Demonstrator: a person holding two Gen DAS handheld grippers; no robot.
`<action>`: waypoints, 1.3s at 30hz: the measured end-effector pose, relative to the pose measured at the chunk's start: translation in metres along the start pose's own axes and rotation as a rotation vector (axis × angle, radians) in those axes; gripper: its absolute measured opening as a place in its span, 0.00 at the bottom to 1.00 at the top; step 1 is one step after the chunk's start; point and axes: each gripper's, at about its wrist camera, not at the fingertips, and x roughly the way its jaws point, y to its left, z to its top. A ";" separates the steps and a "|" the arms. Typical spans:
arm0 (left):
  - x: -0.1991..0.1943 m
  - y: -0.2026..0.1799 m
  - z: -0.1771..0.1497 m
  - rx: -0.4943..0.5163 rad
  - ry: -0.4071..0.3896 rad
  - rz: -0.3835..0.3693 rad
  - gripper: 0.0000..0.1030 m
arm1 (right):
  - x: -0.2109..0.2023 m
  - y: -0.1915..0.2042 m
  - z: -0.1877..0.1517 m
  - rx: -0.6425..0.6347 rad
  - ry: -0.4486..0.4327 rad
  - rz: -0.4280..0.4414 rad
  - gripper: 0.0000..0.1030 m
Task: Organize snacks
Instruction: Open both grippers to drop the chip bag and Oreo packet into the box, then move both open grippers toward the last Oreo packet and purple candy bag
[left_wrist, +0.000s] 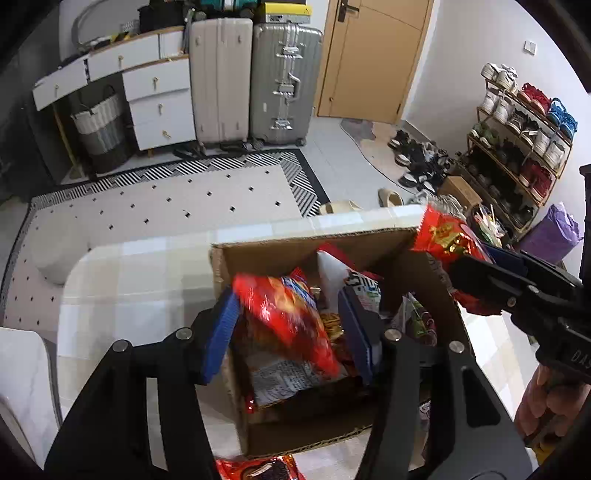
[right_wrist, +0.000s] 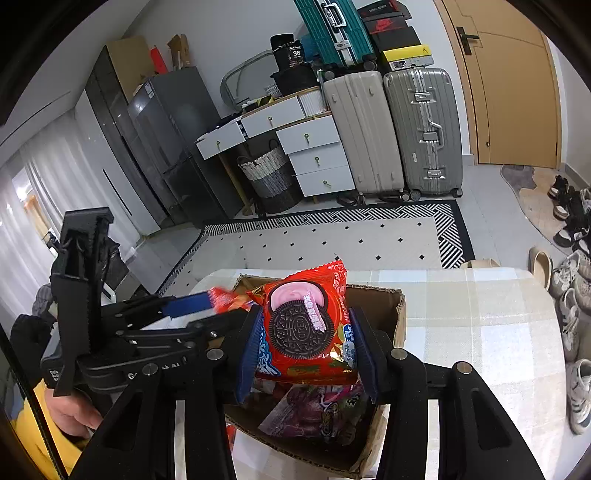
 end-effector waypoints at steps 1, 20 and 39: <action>-0.007 0.002 -0.004 -0.007 -0.010 0.000 0.56 | 0.000 0.000 0.000 -0.002 0.001 -0.002 0.45; -0.075 0.003 -0.043 -0.008 -0.044 0.065 0.67 | 0.008 -0.006 -0.001 0.035 0.011 -0.035 0.50; -0.242 -0.048 -0.127 -0.079 -0.257 0.106 0.78 | -0.158 0.065 -0.047 -0.066 -0.212 0.067 0.79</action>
